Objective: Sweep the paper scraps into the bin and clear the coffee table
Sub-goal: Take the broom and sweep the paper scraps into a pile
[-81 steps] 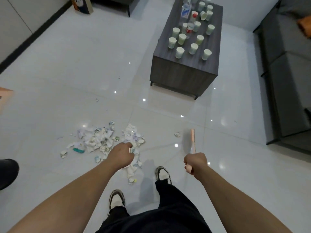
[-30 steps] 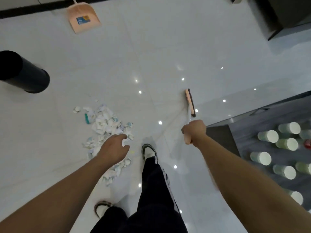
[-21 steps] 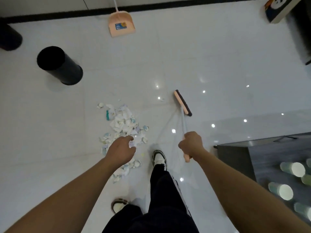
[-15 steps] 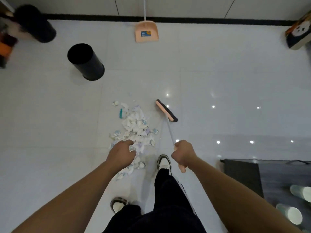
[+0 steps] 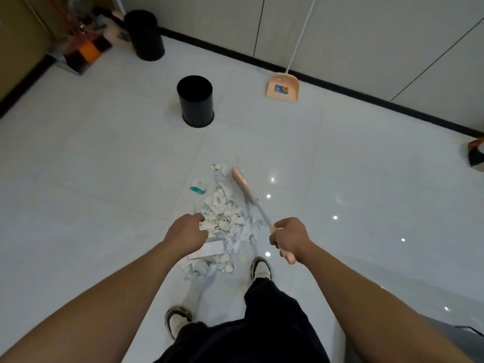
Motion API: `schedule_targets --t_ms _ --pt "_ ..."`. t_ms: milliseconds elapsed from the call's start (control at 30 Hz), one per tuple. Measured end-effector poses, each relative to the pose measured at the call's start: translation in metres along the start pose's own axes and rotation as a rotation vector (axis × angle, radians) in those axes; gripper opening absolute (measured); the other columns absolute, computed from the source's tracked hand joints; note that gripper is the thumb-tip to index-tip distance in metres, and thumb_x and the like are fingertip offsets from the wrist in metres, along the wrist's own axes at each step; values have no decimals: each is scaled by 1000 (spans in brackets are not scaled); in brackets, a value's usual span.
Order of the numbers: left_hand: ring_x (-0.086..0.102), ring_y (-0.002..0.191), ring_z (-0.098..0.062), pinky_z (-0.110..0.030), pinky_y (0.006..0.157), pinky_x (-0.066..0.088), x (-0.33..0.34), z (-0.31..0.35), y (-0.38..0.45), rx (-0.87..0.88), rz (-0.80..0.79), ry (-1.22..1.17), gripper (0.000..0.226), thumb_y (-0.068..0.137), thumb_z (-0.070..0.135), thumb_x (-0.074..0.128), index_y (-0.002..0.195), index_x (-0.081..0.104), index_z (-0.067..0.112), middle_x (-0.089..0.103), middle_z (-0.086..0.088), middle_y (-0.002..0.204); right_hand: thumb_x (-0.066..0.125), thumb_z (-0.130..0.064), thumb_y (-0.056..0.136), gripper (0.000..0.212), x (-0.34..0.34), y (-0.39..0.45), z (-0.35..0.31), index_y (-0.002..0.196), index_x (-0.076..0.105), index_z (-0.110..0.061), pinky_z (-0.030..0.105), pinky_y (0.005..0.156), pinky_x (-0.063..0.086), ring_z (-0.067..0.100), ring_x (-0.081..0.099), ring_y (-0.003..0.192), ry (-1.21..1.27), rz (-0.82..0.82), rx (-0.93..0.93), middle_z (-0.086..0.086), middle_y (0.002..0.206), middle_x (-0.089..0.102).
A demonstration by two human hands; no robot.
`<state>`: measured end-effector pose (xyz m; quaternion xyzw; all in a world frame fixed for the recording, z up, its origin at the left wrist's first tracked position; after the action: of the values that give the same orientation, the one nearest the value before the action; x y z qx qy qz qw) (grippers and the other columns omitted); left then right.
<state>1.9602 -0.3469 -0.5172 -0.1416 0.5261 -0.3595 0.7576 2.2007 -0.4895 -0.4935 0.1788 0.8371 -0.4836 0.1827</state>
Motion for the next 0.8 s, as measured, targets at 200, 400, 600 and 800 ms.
schedule_targets --t_ms 200,400,600,800 --pt "53 117 -24 -28 89 40 -16 -16 20 -178 112 -112 46 89 31 58 134 52 22 56 -8 130 60 6 71 17 -24 90 -75 72 48 -7 34 57 37 26 50 57 -148 34 -61 16 70 48" --pt "51 120 -21 -27 93 39 9 -7 29 -416 116 -235 48 90 33 56 137 49 23 54 -5 132 61 1 74 18 -35 181 -128 63 48 -4 28 53 45 30 60 54 -388 -80 -124 19 66 59" --pt "51 118 -21 -27 93 40 25 21 21 -477 105 -282 47 89 32 57 135 51 23 55 -5 129 61 -6 78 7 -20 171 -123 71 60 -4 19 37 46 20 62 40 -724 -329 -223 12 60 63" --pt "54 115 -22 -26 89 41 8 22 3 -473 189 -300 45 90 32 57 134 54 21 57 -7 127 60 -3 73 23 -5 122 -102 64 41 -12 23 46 36 19 46 55 -959 -468 -377 3 63 43"
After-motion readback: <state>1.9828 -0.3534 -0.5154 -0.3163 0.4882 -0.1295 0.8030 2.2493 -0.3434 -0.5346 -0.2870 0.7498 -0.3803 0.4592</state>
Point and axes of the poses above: each hand's wrist, its own y-axis towards the middle knuckle, its own x-axis out of the palm, z = x × y, the point moved 4 cm from there along y, towards the middle knuckle
